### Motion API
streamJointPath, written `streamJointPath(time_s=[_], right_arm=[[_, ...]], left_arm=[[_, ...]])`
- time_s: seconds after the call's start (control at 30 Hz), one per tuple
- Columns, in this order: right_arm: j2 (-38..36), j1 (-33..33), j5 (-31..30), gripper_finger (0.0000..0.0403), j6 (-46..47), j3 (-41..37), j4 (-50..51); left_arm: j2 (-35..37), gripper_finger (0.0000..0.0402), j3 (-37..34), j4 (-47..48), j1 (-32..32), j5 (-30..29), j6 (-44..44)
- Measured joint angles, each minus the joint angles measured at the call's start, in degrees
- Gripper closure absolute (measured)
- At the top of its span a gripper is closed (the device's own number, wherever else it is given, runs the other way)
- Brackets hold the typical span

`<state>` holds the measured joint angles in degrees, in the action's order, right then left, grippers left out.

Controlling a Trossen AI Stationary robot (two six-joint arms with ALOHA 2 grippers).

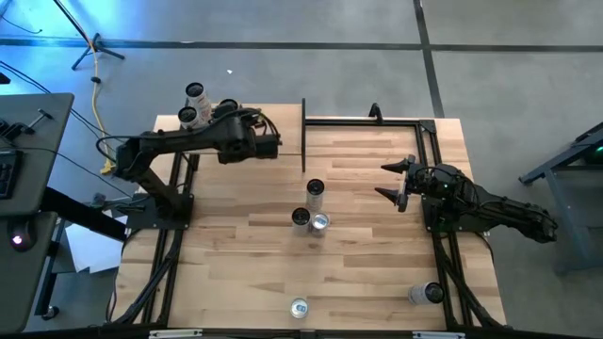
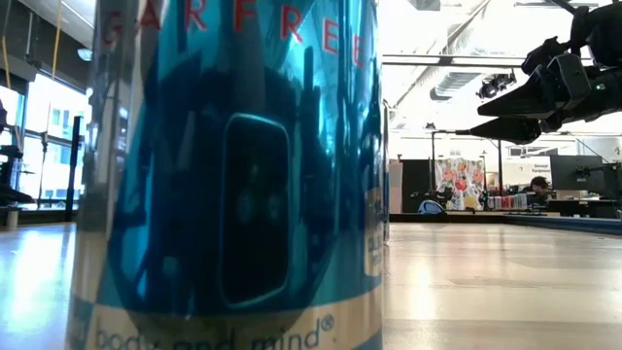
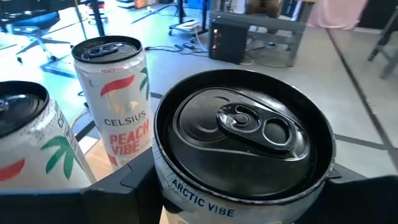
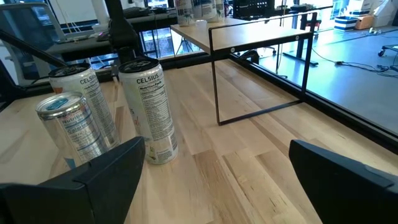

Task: Place canned beverage on shelf
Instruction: Put the top white blue soda can on the shelf

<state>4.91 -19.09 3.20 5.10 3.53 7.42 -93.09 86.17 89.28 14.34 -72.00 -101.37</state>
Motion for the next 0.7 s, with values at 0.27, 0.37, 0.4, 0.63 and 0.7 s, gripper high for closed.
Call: streamJointPath(time_s=[0.27, 0.37, 0.4, 0.63, 0.7], right_arm=[[0.0, 0.0, 0.0, 0.0016, 0.0, 0.0, 0.0], [0.0, 0.0, 0.0, 0.0016, 0.0, 0.0, 0.0], [0.0, 0.0, 0.0, 0.0016, 0.0, 0.0, 0.0], [0.0, 0.0, 0.0, 0.0016, 0.0, 0.0, 0.0], [0.0, 0.0, 0.0, 0.0016, 0.0, 0.0, 0.0]], left_arm=[[-0.1, 0.0181, 0.0, -8.9, 5.6, 1.9, 8.9], [-0.1, 0.0181, 0.0, -13.1, 7.4, 2.8, 13.9], [-0.1, 0.0181, 0.0, -14.2, 8.0, 3.2, 15.3], [-0.1, 0.0181, 0.0, -18.4, 12.0, 8.1, 22.1], [-0.1, 0.0181, 0.0, -19.3, 12.9, 8.6, 23.2]])
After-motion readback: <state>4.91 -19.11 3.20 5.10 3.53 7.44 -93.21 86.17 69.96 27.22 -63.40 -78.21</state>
